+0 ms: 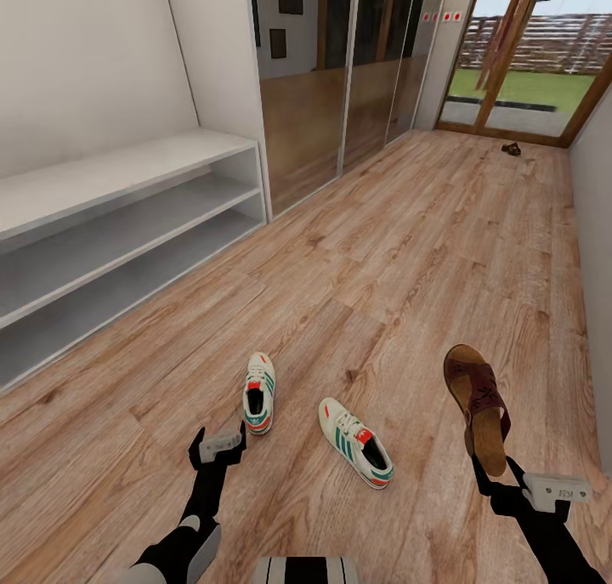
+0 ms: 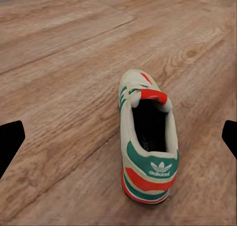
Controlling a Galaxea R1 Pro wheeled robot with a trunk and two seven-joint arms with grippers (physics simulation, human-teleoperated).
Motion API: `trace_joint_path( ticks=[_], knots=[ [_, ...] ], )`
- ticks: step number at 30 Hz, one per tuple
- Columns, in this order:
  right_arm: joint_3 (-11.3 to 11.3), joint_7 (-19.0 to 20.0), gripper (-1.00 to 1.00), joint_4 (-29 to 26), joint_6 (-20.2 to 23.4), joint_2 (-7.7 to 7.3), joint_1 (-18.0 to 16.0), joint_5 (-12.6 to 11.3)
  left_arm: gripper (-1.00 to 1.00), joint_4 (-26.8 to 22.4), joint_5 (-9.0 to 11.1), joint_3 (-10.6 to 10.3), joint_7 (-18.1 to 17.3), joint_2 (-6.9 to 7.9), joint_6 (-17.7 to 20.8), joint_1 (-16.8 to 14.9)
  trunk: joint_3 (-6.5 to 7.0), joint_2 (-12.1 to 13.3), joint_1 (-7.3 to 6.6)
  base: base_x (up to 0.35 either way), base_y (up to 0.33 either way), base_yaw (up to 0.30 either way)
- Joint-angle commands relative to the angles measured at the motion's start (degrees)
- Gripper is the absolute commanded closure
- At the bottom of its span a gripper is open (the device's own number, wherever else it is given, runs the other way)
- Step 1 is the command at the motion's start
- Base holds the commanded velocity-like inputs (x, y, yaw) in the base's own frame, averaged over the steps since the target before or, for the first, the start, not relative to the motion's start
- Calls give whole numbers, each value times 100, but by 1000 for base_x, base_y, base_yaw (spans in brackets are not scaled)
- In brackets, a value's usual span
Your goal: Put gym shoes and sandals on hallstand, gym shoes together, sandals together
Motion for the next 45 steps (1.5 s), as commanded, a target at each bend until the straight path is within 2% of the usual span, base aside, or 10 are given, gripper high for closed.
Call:
trace_joint_path(
  ticks=[1, 6, 7, 8, 9, 19, 24, 33, 45],
  knots=[
    [0, 1, 100, -2, 4, 0, 0, -24, -100, 14, 0, 0, -6, -7, 18, 0, 0, 0, 0, 0, 0, 0],
    [0, 1, 100, -6, 6, 5, 1, -30, -100, 46, 0, 1, -120, -7, 72, 2, 0, 0, 0, 0, 0, 0],
    [1, 1, 100, -7, 6, 10, 1, -30, -100, 51, 2, 1, -177, -9, 80, 2, 0, 0, 0, 0, 0, 0],
    [-4, 1, 100, -8, 2, 40, 1, -33, -100, 63, 37, 27, -405, -22, 100, -1, 0, 0, 0, 0, 0, 0],
    [-5, 1, 100, -8, 1, 46, 1, -33, -100, 64, 42, 34, -423, -26, 102, 0, 0, 0, 0, 0, 0, 0],
    [-4, -10, 100, -9, 3, 67, -1, -27, -100, 54, 86, 98, -445, -37, 102, -3, -28, 0, 0, 0, 0, 0],
    [-7, -17, 100, -9, 6, 71, 1, -18, -100, 22, 180, 171, -448, -34, 106, -62, -66, 0, 0, 0, 0, 0],
    [-8, -24, 100, -9, 7, 71, -3, -3, -100, 9, 111, 162, -495, -105, 106, -154, -142, 0, 0, 0, 0, 0],
    [-4, -20, 100, -9, 6, 76, -2, -6, -100, 2, 130, 176, -502, -152, 108, -198, -220, 0, 0, 0, 0, 0]
  ],
)
